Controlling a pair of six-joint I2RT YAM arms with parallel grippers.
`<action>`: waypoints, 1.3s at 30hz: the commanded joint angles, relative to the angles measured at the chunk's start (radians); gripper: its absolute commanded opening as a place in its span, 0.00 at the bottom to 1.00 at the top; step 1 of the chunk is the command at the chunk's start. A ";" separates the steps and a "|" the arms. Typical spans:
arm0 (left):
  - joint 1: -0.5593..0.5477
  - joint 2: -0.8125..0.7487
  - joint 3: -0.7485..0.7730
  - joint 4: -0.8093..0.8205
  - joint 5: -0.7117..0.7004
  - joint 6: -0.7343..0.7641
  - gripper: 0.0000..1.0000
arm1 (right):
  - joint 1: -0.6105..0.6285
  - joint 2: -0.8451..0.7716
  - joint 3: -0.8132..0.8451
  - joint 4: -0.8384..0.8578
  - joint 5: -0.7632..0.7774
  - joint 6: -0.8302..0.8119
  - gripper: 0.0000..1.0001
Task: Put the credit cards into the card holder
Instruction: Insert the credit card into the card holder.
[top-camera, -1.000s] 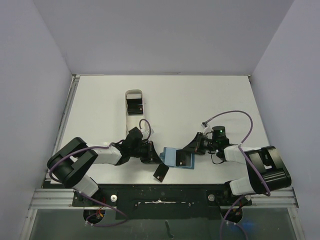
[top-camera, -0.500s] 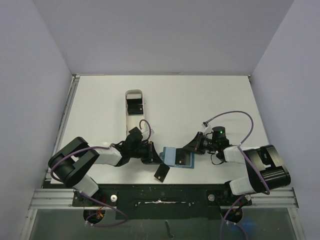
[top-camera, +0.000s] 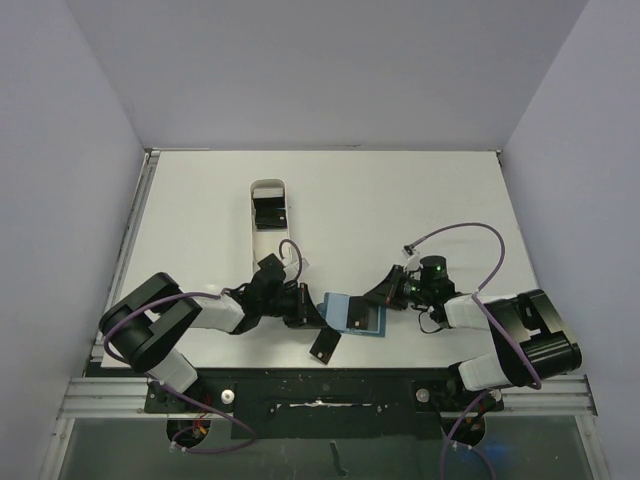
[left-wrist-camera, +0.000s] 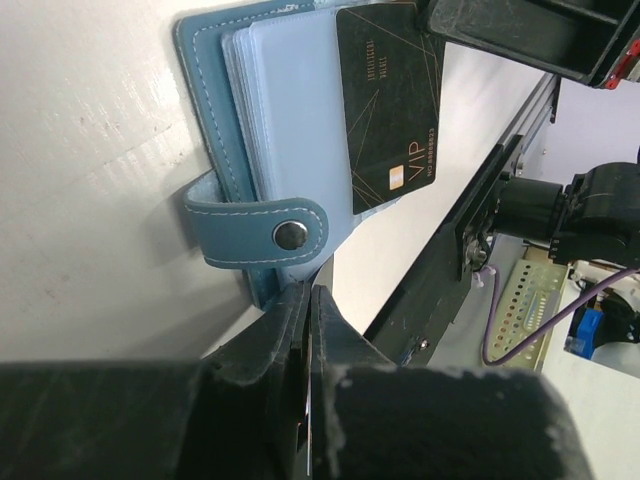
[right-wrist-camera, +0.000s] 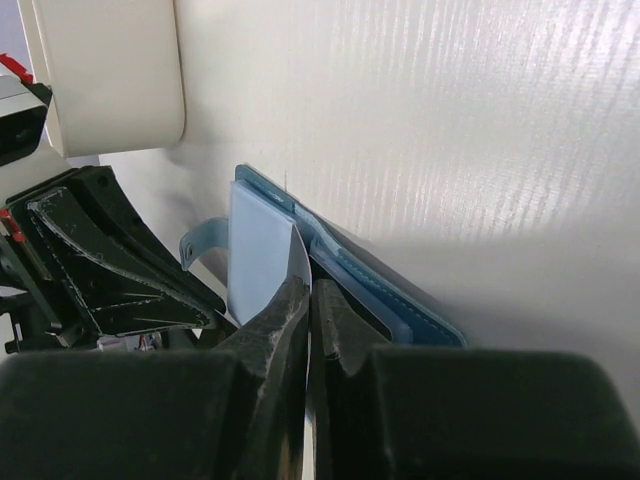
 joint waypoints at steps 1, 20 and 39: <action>-0.015 0.025 -0.015 -0.009 0.017 -0.023 0.00 | 0.009 -0.024 -0.025 0.073 0.059 0.016 0.00; 0.035 -0.224 0.090 -0.462 -0.210 0.065 0.00 | 0.009 -0.084 -0.087 0.081 0.113 0.009 0.00; 0.000 -0.092 0.129 -0.341 -0.172 0.095 0.00 | 0.009 -0.092 -0.073 0.066 0.137 0.001 0.00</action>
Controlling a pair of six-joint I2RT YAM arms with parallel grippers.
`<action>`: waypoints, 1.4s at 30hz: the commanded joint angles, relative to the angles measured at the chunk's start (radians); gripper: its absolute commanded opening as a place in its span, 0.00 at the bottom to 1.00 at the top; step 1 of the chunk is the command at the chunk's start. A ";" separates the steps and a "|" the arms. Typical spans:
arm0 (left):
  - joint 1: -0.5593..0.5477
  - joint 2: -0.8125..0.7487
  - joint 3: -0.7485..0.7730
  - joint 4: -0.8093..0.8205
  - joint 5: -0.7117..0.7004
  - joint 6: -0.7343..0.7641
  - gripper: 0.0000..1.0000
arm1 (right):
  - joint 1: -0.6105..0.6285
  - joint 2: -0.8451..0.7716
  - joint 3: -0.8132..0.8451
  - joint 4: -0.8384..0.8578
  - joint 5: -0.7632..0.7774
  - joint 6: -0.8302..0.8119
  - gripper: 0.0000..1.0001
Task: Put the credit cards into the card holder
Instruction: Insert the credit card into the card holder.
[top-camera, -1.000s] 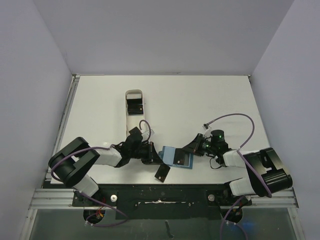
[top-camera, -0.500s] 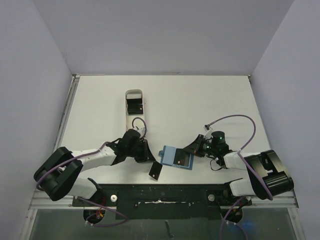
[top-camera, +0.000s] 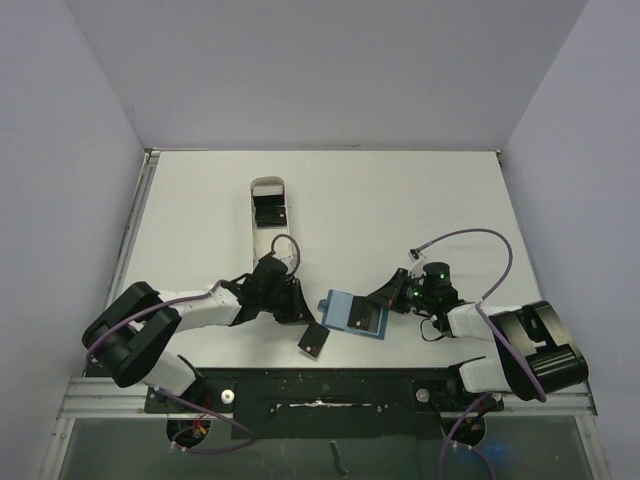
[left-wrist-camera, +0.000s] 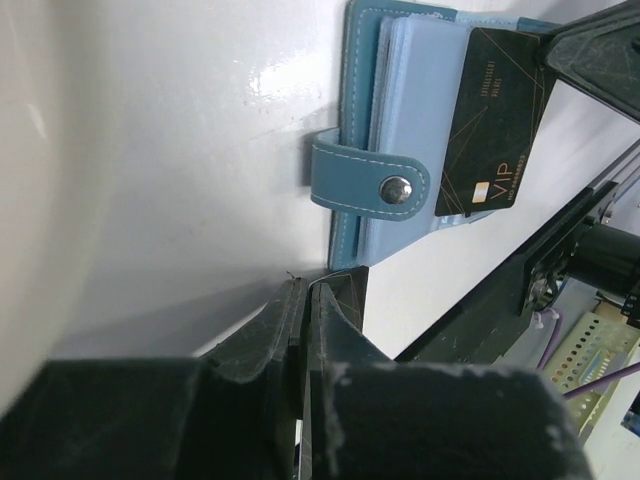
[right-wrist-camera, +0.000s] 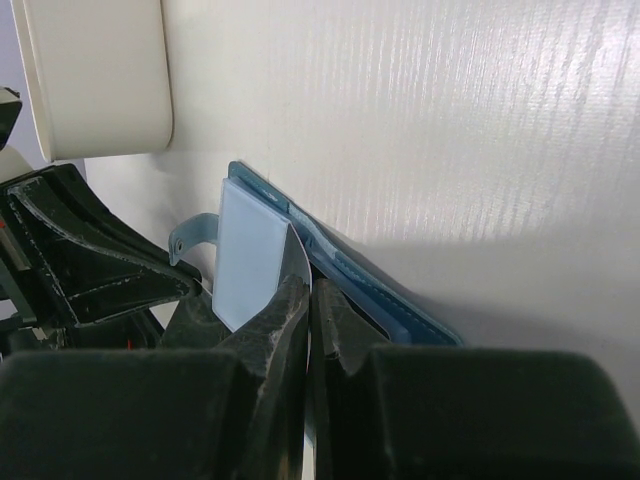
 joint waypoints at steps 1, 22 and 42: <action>-0.025 0.021 0.027 0.076 0.007 0.014 0.00 | 0.006 -0.020 0.007 0.014 0.045 -0.026 0.00; -0.097 0.085 0.024 0.146 0.008 -0.026 0.00 | 0.025 0.009 -0.001 0.118 0.033 0.049 0.00; -0.113 0.114 0.022 0.181 0.012 -0.038 0.00 | 0.042 -0.013 -0.008 0.042 0.032 -0.081 0.01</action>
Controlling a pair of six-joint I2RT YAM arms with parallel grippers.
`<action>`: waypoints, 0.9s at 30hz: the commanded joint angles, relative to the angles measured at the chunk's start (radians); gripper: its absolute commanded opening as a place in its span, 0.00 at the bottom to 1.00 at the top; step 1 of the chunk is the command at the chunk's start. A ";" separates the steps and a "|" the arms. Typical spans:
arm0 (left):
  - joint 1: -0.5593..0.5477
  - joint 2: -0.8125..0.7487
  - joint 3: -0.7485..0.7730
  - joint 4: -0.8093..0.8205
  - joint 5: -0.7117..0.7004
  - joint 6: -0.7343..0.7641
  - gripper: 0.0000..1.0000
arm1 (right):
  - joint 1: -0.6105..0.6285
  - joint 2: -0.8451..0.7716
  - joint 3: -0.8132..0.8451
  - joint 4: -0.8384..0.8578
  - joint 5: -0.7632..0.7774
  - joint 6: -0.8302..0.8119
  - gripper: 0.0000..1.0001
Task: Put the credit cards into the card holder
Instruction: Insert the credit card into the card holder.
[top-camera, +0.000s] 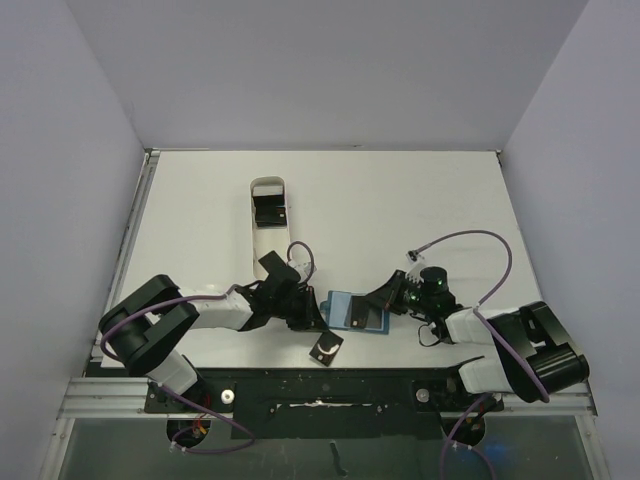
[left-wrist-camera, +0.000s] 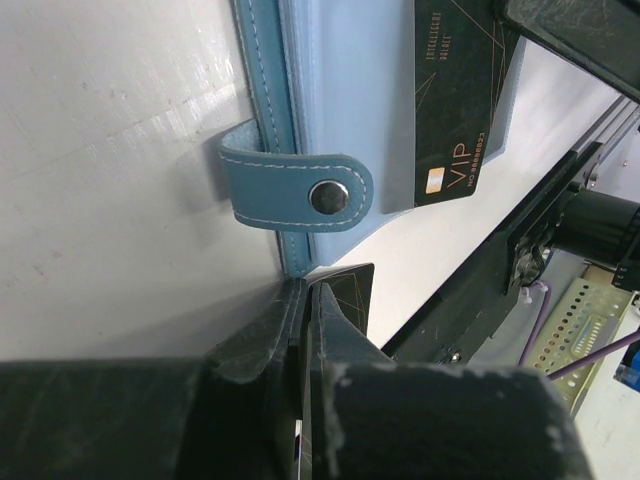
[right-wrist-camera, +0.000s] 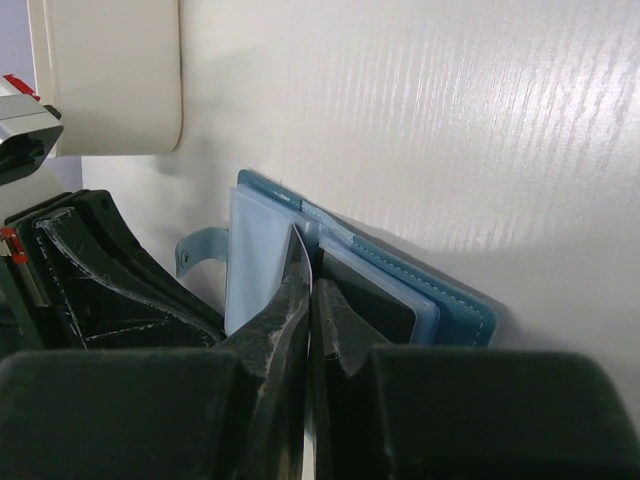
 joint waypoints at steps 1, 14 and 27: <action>-0.010 0.020 0.022 0.028 -0.017 0.015 0.00 | -0.026 -0.002 0.065 -0.127 -0.061 -0.132 0.03; -0.017 0.023 0.030 0.038 -0.022 0.004 0.00 | 0.002 0.057 0.177 -0.268 -0.035 -0.153 0.23; -0.040 0.031 0.020 0.085 -0.021 -0.025 0.00 | 0.041 -0.028 0.252 -0.488 0.104 -0.172 0.38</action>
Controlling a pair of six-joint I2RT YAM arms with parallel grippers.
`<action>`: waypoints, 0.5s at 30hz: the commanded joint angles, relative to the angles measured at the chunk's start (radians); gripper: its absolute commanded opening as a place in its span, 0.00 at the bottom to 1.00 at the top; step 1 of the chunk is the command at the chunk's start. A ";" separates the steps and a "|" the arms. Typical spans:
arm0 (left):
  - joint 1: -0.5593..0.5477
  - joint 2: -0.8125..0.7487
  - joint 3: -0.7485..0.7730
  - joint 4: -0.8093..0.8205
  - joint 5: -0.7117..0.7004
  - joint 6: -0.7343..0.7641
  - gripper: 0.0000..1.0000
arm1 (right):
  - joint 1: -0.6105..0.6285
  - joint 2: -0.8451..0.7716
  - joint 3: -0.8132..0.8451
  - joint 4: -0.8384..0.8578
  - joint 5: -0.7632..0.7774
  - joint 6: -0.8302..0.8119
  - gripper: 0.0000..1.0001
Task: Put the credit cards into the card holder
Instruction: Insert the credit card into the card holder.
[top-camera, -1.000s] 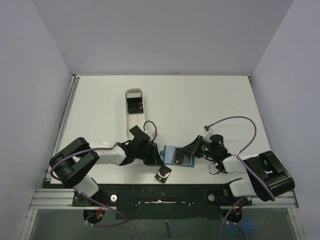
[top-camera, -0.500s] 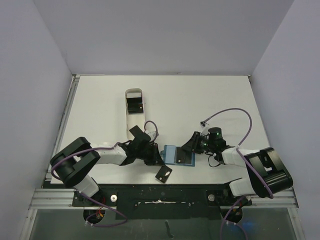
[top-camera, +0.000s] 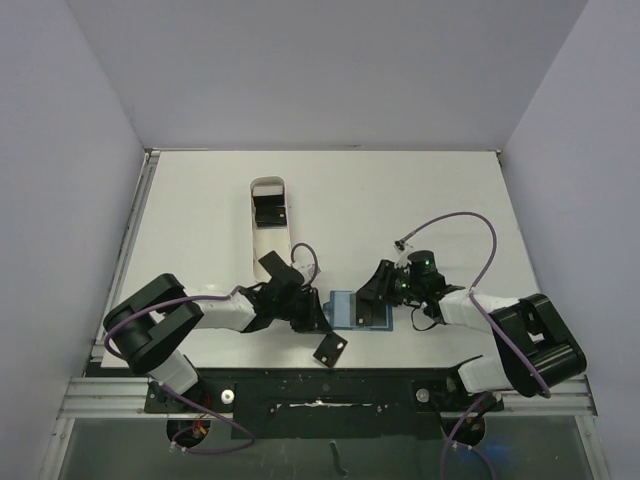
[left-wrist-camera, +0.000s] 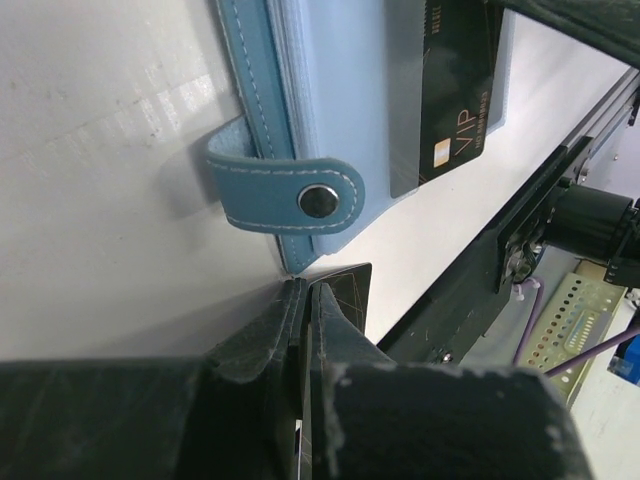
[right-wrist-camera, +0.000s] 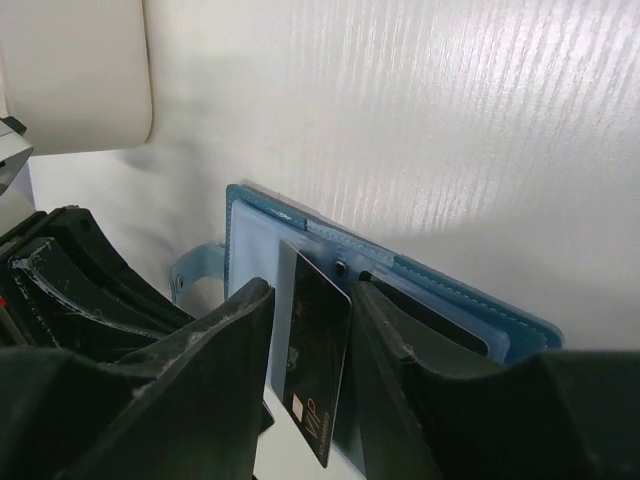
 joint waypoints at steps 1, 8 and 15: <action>-0.014 0.012 0.016 0.054 -0.021 -0.003 0.00 | 0.011 -0.101 0.067 -0.228 0.139 -0.069 0.41; -0.020 0.015 0.017 0.073 -0.014 -0.006 0.00 | 0.034 -0.190 0.061 -0.312 0.191 -0.053 0.57; -0.024 0.021 0.023 0.071 -0.015 -0.004 0.00 | 0.095 -0.158 0.038 -0.242 0.209 0.029 0.56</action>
